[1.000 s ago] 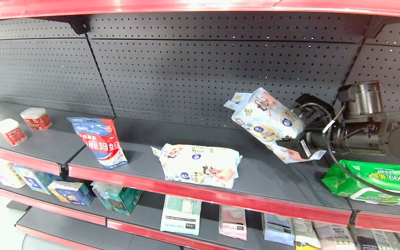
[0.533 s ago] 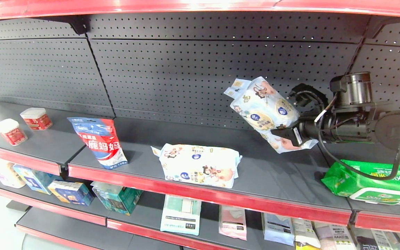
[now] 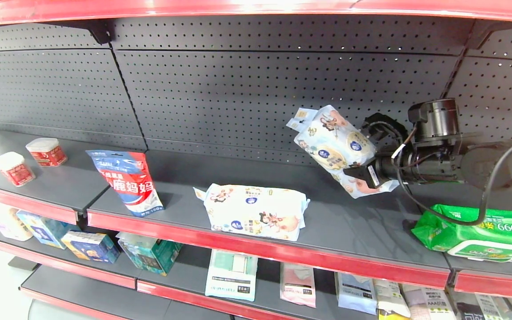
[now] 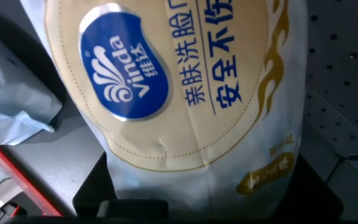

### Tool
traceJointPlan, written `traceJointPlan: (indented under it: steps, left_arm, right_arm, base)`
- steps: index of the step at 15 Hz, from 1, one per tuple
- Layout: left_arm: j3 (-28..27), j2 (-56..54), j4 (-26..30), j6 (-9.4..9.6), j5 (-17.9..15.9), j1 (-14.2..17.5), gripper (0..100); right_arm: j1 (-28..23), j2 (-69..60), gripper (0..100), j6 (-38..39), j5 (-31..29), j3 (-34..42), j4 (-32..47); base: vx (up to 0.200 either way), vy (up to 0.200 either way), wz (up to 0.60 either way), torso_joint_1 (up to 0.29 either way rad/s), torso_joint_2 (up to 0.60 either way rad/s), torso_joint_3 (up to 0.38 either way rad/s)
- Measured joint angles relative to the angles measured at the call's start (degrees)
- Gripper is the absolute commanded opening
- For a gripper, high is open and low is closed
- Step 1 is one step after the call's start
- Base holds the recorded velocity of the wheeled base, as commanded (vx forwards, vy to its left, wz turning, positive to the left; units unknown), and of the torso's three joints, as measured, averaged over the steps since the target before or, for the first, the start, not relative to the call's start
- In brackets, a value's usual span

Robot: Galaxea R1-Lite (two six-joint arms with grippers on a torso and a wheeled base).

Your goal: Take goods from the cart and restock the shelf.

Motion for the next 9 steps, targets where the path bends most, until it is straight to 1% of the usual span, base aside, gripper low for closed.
traceJointPlan:
  steps: [5,9]
  left_arm:
    - [0.0,0.0,0.0,0.0,0.0,0.0,100]
    - [0.0,0.0,0.0,0.0,0.0,0.0,100]
  right_arm:
    - [0.0,5.0,0,-0.6,-0.5,-5.9,4.4]
    - [1.6,8.3,0,-3.7,0.2,-8.1,4.6]
  base:
    - [0.0,0.0,0.0,0.0,0.0,0.0]
    - [0.0,0.0,0.0,0.0,0.0,0.0]
